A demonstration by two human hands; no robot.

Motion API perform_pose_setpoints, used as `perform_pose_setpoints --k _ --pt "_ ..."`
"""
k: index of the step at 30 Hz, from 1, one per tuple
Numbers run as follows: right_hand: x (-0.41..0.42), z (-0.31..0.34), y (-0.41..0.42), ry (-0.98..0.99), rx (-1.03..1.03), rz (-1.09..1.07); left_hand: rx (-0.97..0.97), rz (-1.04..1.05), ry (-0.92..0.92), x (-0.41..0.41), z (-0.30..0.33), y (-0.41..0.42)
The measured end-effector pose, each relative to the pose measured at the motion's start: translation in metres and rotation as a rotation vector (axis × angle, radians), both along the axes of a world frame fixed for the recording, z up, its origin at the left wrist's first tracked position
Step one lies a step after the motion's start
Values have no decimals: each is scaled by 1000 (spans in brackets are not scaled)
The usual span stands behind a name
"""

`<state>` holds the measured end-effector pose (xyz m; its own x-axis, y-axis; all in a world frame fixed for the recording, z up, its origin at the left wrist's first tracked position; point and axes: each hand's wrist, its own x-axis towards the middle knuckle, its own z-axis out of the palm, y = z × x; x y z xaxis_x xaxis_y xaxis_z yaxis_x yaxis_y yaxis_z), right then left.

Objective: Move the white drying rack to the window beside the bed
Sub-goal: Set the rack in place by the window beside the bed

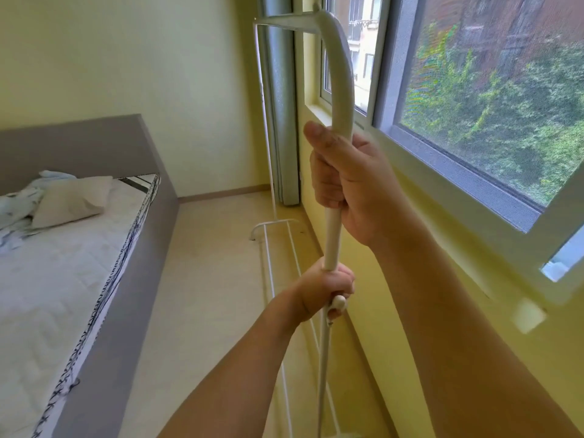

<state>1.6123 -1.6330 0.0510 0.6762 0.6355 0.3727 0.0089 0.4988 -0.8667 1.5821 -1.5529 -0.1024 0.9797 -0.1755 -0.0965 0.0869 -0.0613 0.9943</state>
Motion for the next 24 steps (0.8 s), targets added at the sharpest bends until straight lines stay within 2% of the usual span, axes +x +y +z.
perform_pose_setpoints --k 24 --pt "122 3 88 35 -14 -76 -36 -30 -18 124 3 81"
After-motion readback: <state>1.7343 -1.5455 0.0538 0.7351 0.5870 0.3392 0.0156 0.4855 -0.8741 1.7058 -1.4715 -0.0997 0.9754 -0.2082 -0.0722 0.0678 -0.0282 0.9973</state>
